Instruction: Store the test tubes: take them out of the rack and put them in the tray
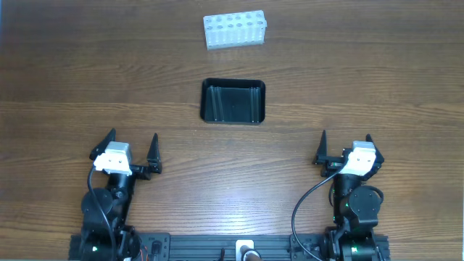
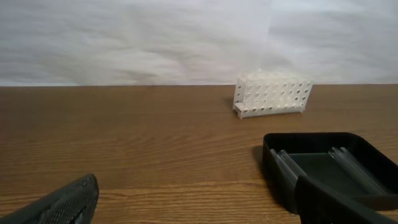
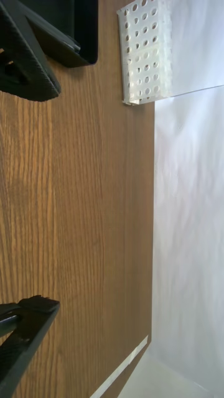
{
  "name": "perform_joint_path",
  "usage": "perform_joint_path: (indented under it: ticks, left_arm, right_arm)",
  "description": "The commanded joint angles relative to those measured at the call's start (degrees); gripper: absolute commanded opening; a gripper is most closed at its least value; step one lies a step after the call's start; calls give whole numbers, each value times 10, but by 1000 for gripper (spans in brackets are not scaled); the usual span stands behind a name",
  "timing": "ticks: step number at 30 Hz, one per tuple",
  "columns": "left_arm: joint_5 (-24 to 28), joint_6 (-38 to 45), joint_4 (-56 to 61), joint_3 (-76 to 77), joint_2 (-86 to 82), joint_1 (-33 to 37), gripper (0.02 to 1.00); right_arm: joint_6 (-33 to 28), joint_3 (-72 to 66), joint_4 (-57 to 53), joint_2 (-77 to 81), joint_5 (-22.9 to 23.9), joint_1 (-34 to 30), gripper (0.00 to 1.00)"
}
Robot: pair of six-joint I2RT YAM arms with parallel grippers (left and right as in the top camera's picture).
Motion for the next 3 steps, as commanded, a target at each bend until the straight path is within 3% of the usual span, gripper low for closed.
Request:
perform_joint_path:
  ticks: [1, 3]
  left_arm:
    - [6, 6, -2, -2, -3, 3, 1000]
    - [6, 6, -2, -2, -3, 3, 1000]
  right_arm:
    - [-2, -5, 0, -2, -7, -5, 993]
    - [-2, -5, 0, -2, -7, -5, 991]
